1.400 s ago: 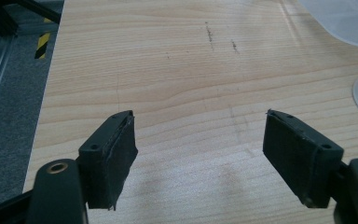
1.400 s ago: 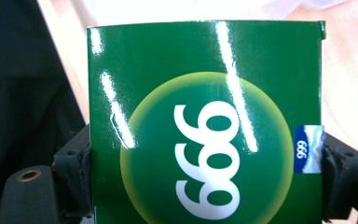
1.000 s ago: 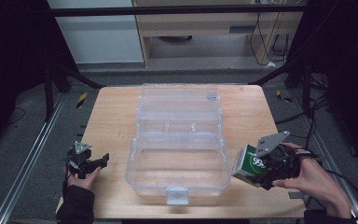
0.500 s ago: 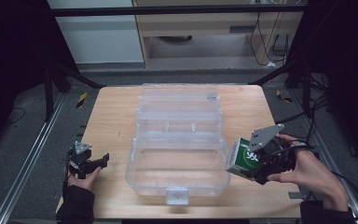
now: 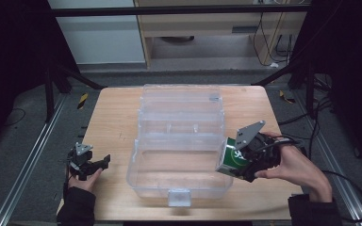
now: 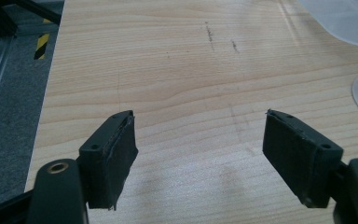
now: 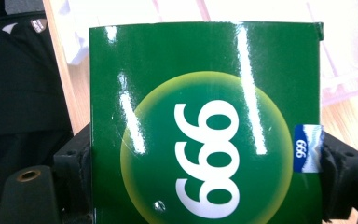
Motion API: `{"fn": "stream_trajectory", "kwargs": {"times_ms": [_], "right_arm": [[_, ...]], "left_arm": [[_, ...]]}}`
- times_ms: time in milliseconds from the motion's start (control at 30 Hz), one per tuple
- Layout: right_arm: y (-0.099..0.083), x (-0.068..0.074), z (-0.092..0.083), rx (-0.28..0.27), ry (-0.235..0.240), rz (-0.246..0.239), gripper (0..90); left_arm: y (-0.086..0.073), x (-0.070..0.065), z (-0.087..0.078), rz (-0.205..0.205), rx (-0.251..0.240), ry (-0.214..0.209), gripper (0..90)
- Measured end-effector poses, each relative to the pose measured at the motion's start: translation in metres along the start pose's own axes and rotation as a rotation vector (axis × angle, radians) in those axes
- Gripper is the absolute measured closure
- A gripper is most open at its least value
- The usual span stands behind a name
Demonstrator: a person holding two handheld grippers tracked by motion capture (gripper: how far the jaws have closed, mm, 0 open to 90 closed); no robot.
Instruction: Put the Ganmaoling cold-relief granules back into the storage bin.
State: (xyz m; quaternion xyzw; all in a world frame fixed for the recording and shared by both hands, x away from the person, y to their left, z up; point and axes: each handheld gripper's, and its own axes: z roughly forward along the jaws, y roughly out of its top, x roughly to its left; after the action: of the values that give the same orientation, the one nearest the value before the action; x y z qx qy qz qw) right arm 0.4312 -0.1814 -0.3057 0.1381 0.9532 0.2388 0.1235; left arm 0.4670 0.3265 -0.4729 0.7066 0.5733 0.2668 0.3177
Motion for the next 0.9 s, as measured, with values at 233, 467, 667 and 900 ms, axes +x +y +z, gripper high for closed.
{"fn": "stream_trajectory", "kwargs": {"times_ms": [233, 467, 667, 900], "right_arm": [[0.010, 0.000, 0.012, -0.012, 0.009, -0.015, 16.0], [0.021, 0.001, 0.027, -0.016, 0.020, -0.027, 15.9], [0.025, 0.004, 0.038, -0.016, 0.029, -0.039, 15.8], [0.028, 0.006, 0.052, -0.011, 0.034, -0.036, 15.9]], "left_arm": [[0.000, 0.000, 0.000, 0.000, 0.001, 0.001, 25.0], [0.000, 0.001, 0.000, -0.001, 0.000, 0.001, 25.0], [0.000, 0.001, 0.000, -0.001, -0.001, 0.001, 25.0], [0.000, 0.001, 0.000, 0.000, 0.000, 0.001, 25.0]]}}
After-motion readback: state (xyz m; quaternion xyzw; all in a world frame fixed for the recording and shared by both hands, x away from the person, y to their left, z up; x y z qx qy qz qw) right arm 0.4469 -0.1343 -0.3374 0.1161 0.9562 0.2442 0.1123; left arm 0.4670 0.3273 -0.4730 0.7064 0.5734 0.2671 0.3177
